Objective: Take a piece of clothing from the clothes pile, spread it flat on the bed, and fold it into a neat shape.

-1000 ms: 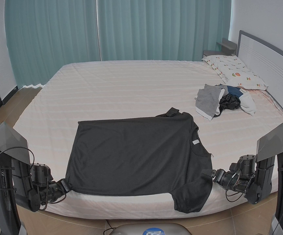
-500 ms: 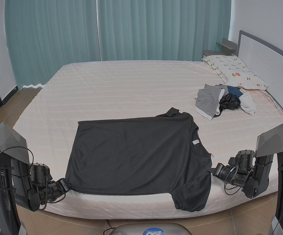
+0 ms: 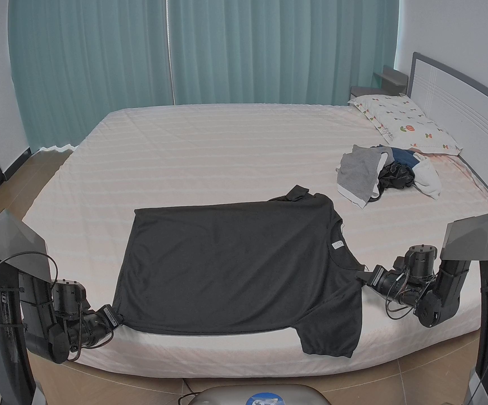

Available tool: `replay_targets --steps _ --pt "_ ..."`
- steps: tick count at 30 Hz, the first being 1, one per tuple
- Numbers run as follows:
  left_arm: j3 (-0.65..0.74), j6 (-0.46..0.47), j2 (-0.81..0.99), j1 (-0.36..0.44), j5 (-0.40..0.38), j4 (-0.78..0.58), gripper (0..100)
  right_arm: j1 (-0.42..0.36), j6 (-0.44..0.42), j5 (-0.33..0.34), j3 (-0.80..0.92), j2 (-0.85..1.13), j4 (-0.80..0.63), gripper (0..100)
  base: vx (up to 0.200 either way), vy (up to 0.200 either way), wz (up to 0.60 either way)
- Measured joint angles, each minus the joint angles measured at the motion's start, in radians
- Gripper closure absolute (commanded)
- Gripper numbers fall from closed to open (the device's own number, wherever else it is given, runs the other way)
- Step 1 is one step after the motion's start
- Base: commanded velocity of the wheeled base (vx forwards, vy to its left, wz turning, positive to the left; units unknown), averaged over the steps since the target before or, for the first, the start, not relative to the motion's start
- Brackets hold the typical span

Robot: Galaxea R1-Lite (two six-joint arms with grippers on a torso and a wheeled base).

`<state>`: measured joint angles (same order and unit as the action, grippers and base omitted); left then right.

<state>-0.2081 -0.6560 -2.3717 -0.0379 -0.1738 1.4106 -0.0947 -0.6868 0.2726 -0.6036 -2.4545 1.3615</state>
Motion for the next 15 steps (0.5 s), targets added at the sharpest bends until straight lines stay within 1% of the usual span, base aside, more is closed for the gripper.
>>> replay_targets --steps 7,11,15 --pt "0.002 0.0 -0.002 0.0 0.0 0.0 100 0.004 -0.008 0.002 0.006 -0.012 0.049 0 0.0 0.0 0.0" --pt "0.004 0.0 -0.003 0.001 0.0 0.0 100 0.019 -0.005 0.012 0.06 0.006 0.063 0 0.0 0.0 0.0" --pt "0.005 0.0 -0.003 0.001 0.0 0.0 100 0.025 0.0 0.038 0.139 0.034 0.07 0 0.0 0.0 0.0"
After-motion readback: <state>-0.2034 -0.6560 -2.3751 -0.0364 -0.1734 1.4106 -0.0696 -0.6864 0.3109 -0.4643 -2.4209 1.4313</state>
